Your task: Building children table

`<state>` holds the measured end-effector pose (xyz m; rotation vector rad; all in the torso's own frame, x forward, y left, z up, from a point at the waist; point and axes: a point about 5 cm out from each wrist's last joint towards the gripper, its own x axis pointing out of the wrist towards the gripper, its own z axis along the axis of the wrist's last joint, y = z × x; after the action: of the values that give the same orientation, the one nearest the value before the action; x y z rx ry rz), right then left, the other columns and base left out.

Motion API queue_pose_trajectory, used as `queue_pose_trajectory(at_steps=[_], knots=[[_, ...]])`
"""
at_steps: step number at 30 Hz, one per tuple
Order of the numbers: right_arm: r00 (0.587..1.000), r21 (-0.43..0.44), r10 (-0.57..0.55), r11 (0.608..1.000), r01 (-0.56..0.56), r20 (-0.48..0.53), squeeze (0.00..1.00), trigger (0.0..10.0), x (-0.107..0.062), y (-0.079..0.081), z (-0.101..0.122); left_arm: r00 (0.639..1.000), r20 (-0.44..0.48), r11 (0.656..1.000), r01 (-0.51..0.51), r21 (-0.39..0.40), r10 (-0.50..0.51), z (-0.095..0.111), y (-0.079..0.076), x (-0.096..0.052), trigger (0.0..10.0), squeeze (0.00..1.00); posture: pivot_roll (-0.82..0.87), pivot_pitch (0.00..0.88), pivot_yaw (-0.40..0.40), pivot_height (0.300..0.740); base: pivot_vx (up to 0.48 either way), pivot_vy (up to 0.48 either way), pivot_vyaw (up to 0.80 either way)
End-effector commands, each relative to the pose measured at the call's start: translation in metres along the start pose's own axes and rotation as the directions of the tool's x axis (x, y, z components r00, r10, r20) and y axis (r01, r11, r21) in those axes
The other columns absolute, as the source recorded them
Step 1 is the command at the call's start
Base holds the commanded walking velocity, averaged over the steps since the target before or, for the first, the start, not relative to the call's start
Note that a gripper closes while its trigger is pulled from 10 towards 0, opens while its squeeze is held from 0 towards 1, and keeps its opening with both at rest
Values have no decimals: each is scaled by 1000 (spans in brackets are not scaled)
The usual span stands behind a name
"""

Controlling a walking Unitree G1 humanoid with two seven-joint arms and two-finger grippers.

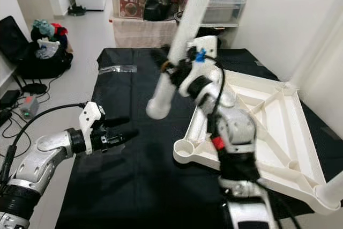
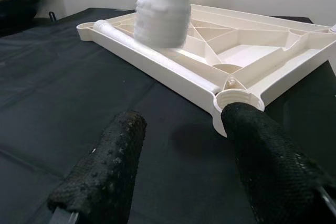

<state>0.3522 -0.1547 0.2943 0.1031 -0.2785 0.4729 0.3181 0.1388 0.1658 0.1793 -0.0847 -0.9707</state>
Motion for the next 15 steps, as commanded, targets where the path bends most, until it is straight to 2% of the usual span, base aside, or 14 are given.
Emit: queue_pose_trajectory(at_steps=[1,2,4,6,9,15], knots=[[998,-14,-64,998,64,4,0,0,1,-10,3,1000,-6,1000,-2,5,2,-1,-2,-1,10000,0,59,0,-58,740,0,0,0],[998,-14,-64,998,64,4,0,0,1,-10,3,1000,-6,1000,-2,5,2,-1,-2,-1,10000,0,59,0,-58,740,0,0,0],[986,-5,-165,986,165,4,0,0,-2,-30,12,999,-10,999,-50,16,50,-3,2,-4,10000,0,56,0,-53,740,0,0,0],[983,1,-186,983,186,7,0,0,-3,-35,16,997,-15,997,-69,22,69,-4,5,-5,10000,0,56,0,-53,740,0,0,0],[981,8,-196,981,195,13,0,0,-3,-37,18,996,-19,996,-84,25,84,-4,7,-7,10000,0,55,0,-51,740,0,0,0],[985,8,-171,985,170,16,0,0,1,-31,15,996,-17,996,-88,24,89,-2,10,-6,10000,0,55,0,-49,740,0,0,0]])
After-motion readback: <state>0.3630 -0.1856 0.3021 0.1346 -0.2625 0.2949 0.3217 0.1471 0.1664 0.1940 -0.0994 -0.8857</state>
